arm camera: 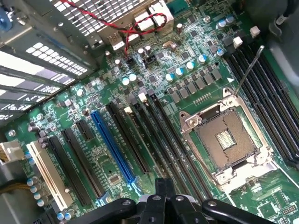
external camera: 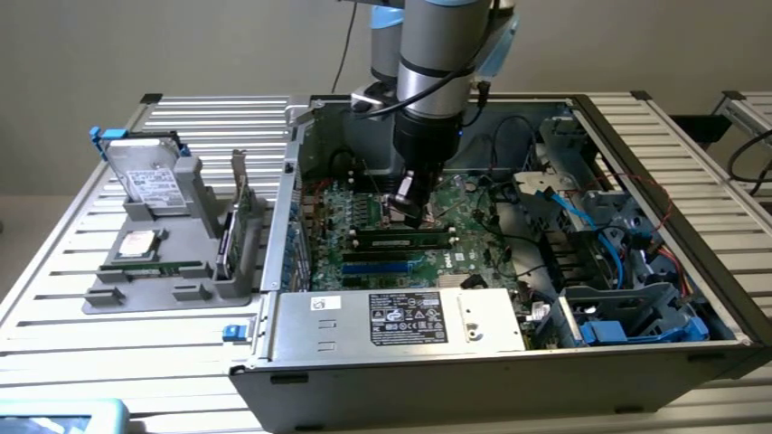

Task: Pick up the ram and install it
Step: 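Press down the ram until it locks into place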

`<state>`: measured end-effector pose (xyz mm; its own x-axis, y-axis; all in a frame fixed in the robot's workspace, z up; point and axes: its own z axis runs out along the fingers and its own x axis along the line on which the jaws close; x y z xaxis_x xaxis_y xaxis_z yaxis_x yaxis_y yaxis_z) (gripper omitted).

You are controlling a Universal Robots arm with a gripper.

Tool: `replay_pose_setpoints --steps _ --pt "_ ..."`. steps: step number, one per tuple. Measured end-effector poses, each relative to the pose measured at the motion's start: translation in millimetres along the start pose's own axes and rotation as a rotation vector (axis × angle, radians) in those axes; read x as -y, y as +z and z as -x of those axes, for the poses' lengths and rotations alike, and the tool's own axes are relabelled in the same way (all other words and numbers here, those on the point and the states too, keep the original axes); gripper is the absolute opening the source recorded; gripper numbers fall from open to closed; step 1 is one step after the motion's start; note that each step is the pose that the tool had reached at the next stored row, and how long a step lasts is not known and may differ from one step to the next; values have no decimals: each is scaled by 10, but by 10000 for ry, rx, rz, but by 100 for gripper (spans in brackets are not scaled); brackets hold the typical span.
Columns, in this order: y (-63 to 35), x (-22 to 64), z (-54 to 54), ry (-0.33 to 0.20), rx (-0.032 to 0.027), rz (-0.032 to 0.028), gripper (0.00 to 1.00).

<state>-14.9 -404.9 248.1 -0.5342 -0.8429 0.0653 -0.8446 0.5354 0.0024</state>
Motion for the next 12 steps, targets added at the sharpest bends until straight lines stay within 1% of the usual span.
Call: replay_pose_setpoints --steps 8,12 --pt "1 0 0 1213 3 80 11" --pt "2 0 0 1743 1 110 11"
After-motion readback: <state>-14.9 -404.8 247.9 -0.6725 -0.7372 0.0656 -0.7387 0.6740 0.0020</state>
